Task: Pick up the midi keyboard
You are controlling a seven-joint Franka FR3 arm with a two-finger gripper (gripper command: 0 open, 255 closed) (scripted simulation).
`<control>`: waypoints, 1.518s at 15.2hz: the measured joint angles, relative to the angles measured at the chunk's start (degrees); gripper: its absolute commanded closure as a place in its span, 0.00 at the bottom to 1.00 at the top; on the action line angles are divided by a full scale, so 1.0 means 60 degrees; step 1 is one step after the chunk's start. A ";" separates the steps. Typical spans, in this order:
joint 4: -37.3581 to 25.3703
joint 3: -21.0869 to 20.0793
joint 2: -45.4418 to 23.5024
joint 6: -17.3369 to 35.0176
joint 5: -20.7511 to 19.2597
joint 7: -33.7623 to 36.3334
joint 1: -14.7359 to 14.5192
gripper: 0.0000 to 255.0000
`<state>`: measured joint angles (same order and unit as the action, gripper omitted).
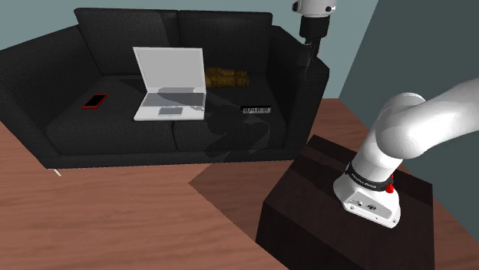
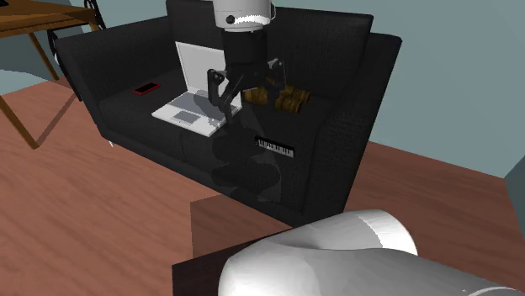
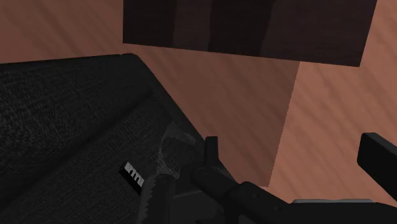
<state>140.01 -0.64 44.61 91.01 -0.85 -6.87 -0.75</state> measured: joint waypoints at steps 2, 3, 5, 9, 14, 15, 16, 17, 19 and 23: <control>0.0017 0.0059 -0.0141 0.0159 -0.0065 -0.0116 0.0004 0.00; 0.0034 0.0124 -0.0333 0.0376 -0.0147 -0.0272 0.0001 0.00; 0.0106 0.0333 -0.0814 0.0956 -0.0375 -0.0699 0.0018 0.00; 0.0279 0.0673 -0.1776 0.2172 -0.0765 -0.1498 0.0005 0.00; 0.0032 0.1087 -0.3418 0.3711 -0.1156 -0.2479 -0.0017 0.00; -0.0095 0.1179 -0.3762 0.3964 -0.1223 -0.2702 -0.0010 0.00; -0.0223 0.1222 -0.4145 0.4246 -0.1259 -0.2859 -0.0035 0.00; -0.0364 0.1273 -0.4504 0.4498 -0.1295 -0.3038 -0.0050 0.00; -0.0639 0.1420 -0.5198 0.4993 -0.1375 -0.3463 -0.0037 0.00; -0.1431 0.1603 -0.6716 0.5859 -0.1418 -0.4262 -0.0029 0.00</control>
<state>131.42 8.97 4.31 126.16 -9.36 -32.45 -0.93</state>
